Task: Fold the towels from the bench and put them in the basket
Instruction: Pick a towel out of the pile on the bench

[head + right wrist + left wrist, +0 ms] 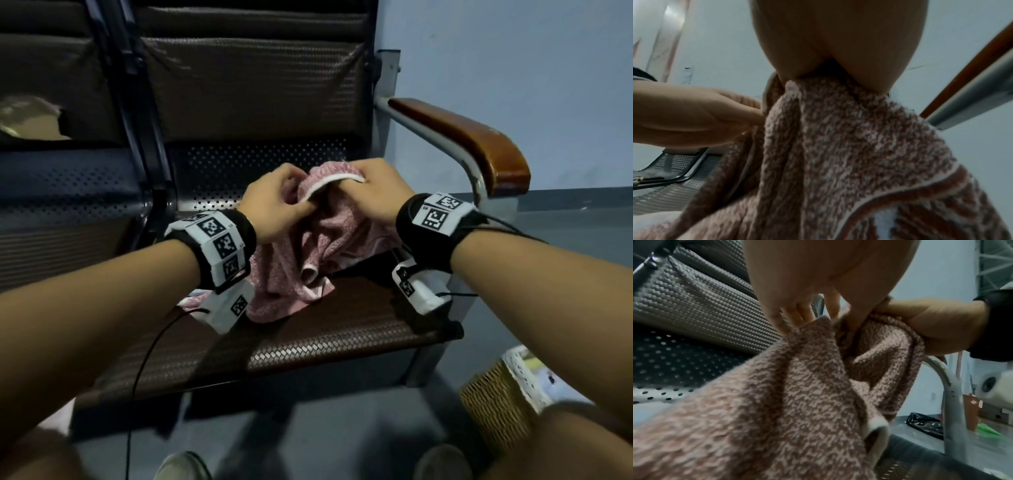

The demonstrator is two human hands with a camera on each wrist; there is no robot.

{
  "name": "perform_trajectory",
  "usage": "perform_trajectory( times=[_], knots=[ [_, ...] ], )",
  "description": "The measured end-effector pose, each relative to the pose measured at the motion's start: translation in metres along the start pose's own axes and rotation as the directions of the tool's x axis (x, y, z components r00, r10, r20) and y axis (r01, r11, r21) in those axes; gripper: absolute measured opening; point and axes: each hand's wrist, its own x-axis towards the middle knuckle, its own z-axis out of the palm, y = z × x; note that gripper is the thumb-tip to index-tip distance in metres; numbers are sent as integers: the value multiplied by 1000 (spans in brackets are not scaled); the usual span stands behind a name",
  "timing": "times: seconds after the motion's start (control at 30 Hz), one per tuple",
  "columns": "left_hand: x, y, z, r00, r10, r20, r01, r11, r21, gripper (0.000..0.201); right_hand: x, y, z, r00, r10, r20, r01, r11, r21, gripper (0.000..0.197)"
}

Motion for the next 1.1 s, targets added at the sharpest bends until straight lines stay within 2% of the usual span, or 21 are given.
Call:
perform_trajectory(
  times=[0.03, 0.07, 0.17, 0.23, 0.33, 0.43, 0.53, 0.6, 0.63, 0.73, 0.83, 0.9, 0.93, 1.03, 1.1],
  knots=[
    [-1, 3, 0, 1000, 25, -15, -24, 999, 39, 8, 2, -6, 0, 1000, -19, 4, 19, 1000, -7, 21],
    [1, 5, 0, 997, 33, -63, -28, 997, 78, 8, 3, -9, 0, 1000, -27, -5, 27, 999, -28, 20],
    [7, 6, -8, 975, -46, -216, 63, 995, 73, 30, 2, -6, 5, 996, 2, -92, -12, 994, -106, 14],
    [10, 6, -12, 963, -153, -221, 156, 988, -5, 37, -4, 5, 11, 992, 55, -116, -68, 991, -115, 18],
    [9, 5, -12, 927, -327, -183, 303, 941, -148, 42, -18, 15, 17, 997, 65, -52, -74, 978, -194, 32],
    [5, 3, -12, 890, -453, -55, 402, 834, -379, 43, -25, 7, 16, 993, -45, -110, 29, 990, -138, 40],
    [5, 2, -18, 869, -495, -5, 418, 740, -527, 22, -32, -6, 15, 976, -172, -132, 173, 985, -6, 28],
    [7, 0, -21, 853, -522, -6, 423, 697, -579, 24, -37, -13, 18, 962, -254, -101, 258, 966, 24, 16],
    [8, 0, -22, 844, -536, 13, 438, 675, -593, 28, -39, -16, 20, 951, -298, -77, 299, 954, 5, 18],
    [8, 5, -23, 837, -542, 77, 473, 644, -601, 27, -42, -21, 28, 916, -385, 109, 395, 915, -86, 22],
    [6, 8, -25, 832, -555, -12, 421, 644, -639, 33, -44, -19, 33, 901, -318, 295, 367, 921, -128, 24],
    [6, 9, -29, 829, -553, -80, 380, 662, -646, 39, -43, -16, 32, 919, -199, 340, 287, 929, -233, 16],
    [6, 10, -31, 828, -554, -86, 368, 653, -662, 40, -42, -15, 32, 926, -126, 357, 239, 925, -294, 19],
    [0, 18, -33, 837, -547, -13, 345, 546, -763, 38, -45, -16, 39, 909, 24, 416, 127, 935, -331, 28],
    [-4, 27, -32, 849, -526, 46, 333, 465, -820, 33, -50, -19, 50, 895, 74, 439, 66, 953, -295, 55]
  ],
)
